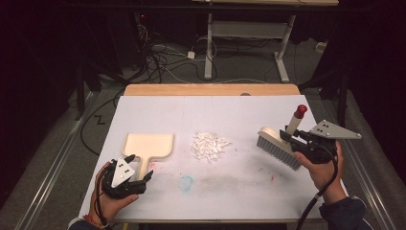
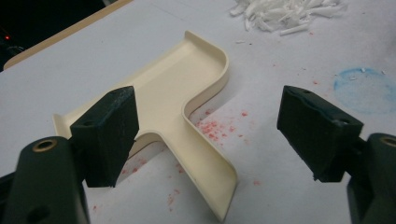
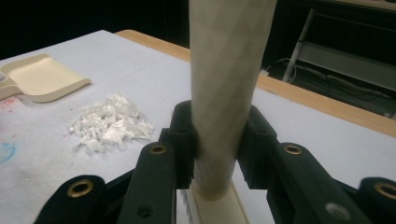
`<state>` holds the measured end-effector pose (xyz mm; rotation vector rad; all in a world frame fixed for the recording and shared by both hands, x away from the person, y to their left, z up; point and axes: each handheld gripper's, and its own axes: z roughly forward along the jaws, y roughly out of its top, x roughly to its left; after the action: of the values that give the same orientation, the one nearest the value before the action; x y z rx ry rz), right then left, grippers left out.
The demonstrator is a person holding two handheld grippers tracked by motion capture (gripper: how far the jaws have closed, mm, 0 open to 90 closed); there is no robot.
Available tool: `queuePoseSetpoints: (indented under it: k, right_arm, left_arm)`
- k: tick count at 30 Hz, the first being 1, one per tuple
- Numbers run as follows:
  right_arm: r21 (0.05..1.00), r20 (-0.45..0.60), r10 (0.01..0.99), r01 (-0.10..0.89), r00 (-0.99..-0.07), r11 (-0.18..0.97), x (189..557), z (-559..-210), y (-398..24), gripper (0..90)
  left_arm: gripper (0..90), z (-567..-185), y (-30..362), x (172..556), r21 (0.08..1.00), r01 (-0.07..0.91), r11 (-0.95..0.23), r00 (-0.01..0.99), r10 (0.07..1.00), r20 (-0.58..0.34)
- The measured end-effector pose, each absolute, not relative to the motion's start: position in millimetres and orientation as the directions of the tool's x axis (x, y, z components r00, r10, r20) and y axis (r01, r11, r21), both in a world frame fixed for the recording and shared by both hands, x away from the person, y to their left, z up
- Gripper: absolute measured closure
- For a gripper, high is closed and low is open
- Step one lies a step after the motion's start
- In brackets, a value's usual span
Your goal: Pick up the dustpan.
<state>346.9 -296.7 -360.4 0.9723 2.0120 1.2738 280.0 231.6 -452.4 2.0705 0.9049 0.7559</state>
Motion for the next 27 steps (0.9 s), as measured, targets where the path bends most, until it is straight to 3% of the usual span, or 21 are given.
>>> queuePoseSetpoints:
  k: [17, 27]
  right_arm:
    - [0.923, -0.077, 0.817, 0.269, -0.571, 0.275, 392.6, -360.1, -275.5, 71.3]
    - [0.928, -0.067, 0.823, 0.267, -0.564, 0.258, 406.3, -356.7, -266.4, 71.3]
  left_arm:
    - [19.9, -458.9, 231.6, 284.3, 0.774, 0.42, -0.475, 0.546, 0.813, 0.202]
    - [21.6, -468.1, 248.6, 300.9, 0.696, 0.651, -0.303, 0.39, 0.92, 0.036]
